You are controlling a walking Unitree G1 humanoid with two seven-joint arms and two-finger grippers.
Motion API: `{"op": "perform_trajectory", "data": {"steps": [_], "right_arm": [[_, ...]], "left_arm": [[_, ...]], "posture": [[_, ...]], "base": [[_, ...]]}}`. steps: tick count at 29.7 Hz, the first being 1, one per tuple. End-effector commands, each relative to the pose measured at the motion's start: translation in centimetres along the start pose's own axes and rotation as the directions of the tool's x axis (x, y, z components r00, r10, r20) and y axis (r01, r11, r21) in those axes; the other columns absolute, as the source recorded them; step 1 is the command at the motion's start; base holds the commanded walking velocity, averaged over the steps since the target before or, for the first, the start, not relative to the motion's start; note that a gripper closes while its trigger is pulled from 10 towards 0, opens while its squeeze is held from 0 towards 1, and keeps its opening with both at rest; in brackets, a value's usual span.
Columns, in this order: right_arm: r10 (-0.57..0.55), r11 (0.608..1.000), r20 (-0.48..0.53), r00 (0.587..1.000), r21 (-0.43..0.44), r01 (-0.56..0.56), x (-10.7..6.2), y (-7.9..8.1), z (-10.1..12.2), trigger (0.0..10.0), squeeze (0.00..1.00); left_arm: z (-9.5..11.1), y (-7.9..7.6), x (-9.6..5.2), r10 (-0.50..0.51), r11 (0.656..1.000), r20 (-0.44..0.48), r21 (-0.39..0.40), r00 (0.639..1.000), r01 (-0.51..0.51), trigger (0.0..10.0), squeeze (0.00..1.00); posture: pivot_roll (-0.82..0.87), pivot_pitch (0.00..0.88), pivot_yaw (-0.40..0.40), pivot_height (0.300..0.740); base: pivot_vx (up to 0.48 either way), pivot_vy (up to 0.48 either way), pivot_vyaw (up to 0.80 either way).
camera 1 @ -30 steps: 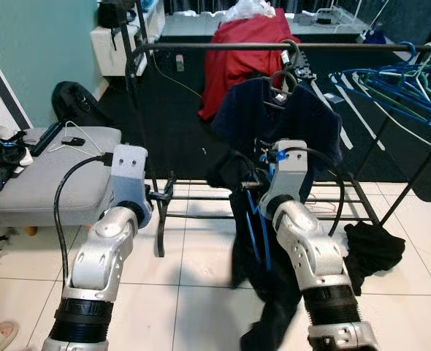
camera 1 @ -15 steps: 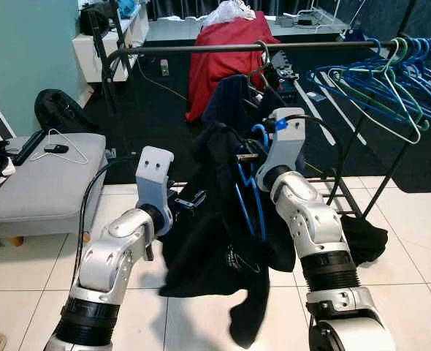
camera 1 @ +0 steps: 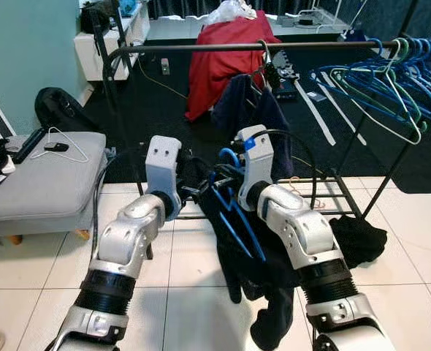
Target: Hang hanger
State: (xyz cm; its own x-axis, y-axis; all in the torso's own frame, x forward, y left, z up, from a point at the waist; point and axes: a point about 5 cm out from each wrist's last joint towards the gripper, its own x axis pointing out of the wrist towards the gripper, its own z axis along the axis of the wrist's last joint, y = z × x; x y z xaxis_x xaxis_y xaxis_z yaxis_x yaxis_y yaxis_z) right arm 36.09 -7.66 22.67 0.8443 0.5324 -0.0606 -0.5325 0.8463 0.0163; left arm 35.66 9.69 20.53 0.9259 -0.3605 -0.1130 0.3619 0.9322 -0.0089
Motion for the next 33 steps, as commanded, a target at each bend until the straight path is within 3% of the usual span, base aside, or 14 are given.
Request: {"op": "perform_trajectory", "data": {"steps": [1,9,12,14,20,22,28,33], "right_arm": [[0.036,0.999,0.042,0.998,0.0,-0.036,0.1,0.7,1.1,10.0,0.0],[0.032,0.999,0.063,0.998,-0.008,-0.032,0.0,0.9,2.1,10.0,0.0],[0.03,1.0,0.06,0.998,-0.01,-0.029,0.1,1.1,2.2,10.0,0.0],[0.043,0.999,0.059,0.997,-0.002,-0.043,0.3,1.7,2.7,10.0,0.0],[0.071,0.997,0.062,0.996,0.007,-0.072,0.3,2.3,3.4,10.0,0.0],[0.08,0.997,0.059,0.995,0.006,-0.081,0.3,2.5,3.5,10.0,0.0],[0.075,0.997,0.07,0.995,0.001,-0.075,0.7,2.7,4.1,10.0,0.0],[0.072,0.997,0.091,0.993,0.018,-0.074,1.0,2.9,4.9,10.0,0.0]], "left_arm": [[-0.8,0.5,0.0,0.015,1.0,-0.054,0.024,0.998,-0.014,10.0,0.0],[-1.6,0.4,-0.4,-0.012,1.0,-0.101,0.025,0.995,0.014,10.0,0.0],[-1.8,0.5,-0.4,0.004,1.0,-0.098,0.014,0.995,-0.003,10.0,0.0],[-1.6,1.1,0.0,0.068,0.998,-0.06,0.012,0.996,-0.067,10.0,0.0],[-1.0,1.4,0.8,0.099,0.993,-0.036,-0.056,0.994,-0.101,10.0,0.0],[-0.9,0.9,1.0,0.056,0.994,-0.05,-0.087,0.997,-0.06,10.0,0.0],[-0.5,0.7,0.9,-0.003,0.997,-0.06,-0.074,0.998,-0.002,10.0,0.0],[-0.3,1.4,0.9,0.031,0.999,-0.076,-0.036,0.997,-0.034,10.0,0.0]], "posture": [[-0.07,0.176,0.025,0.74],[-0.1,0.182,0.023,0.74],[-0.1,0.177,0.029,0.74],[-0.11,0.176,0.039,0.74],[-0.11,0.177,0.028,0.74],[-0.1,0.178,0.027,0.74],[-0.08,0.196,0.038,0.74],[-0.04,0.216,0.032,0.74]], "base": [[0.0,0.0,0.0],[0.0,0.0,0.0],[0.0,0.0,0.0],[0.0,0.0,0.0],[0.0,0.0,0.0],[0.0,0.0,0.0],[0.0,0.0,0.0],[0.0,0.0,0.0]]}}
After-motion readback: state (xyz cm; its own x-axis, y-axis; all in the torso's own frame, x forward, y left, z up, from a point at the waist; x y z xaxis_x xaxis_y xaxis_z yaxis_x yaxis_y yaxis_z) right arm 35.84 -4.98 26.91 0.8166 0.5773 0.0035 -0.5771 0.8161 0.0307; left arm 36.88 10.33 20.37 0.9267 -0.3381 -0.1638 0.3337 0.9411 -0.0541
